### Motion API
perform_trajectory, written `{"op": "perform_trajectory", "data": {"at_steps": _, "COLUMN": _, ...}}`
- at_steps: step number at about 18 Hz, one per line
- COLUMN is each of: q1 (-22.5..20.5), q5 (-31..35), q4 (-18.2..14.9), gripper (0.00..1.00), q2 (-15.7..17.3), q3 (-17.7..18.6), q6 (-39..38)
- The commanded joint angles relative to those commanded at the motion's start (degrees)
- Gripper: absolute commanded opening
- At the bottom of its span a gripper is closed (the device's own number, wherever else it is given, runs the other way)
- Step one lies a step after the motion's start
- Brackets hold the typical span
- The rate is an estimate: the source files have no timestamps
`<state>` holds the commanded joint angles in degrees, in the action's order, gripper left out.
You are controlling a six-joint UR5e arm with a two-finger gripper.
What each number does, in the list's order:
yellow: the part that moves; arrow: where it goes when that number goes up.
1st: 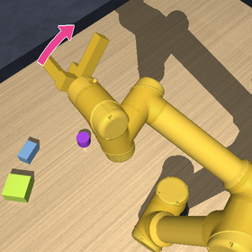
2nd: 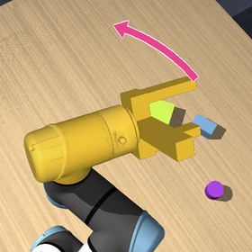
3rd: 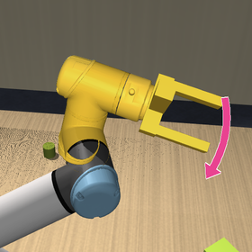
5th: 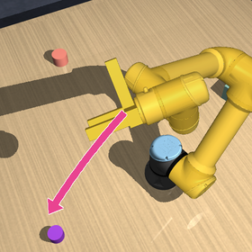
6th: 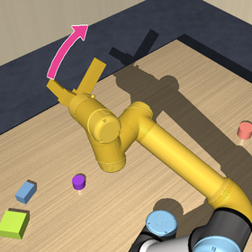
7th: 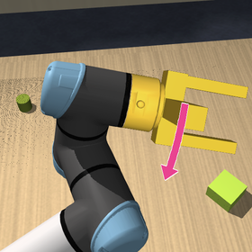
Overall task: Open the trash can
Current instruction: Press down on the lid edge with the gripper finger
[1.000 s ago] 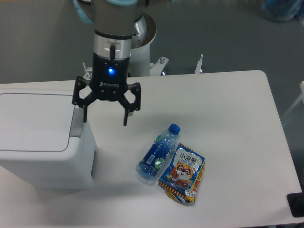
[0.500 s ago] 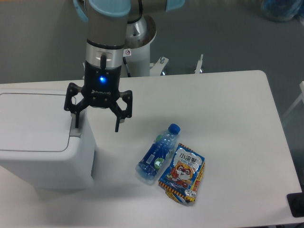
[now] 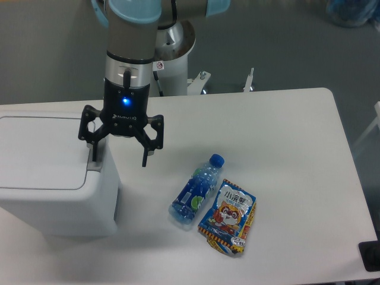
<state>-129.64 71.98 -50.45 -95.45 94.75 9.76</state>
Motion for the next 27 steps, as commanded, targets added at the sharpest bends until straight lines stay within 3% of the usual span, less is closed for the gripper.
{"op": "perform_trajectory", "data": {"at_steps": 27, "q1": -0.09, "q5": 0.35, "q4": 0.09, "gripper": 1.00, "q2": 0.09, "q3": 0.97, "q6": 0.53}}
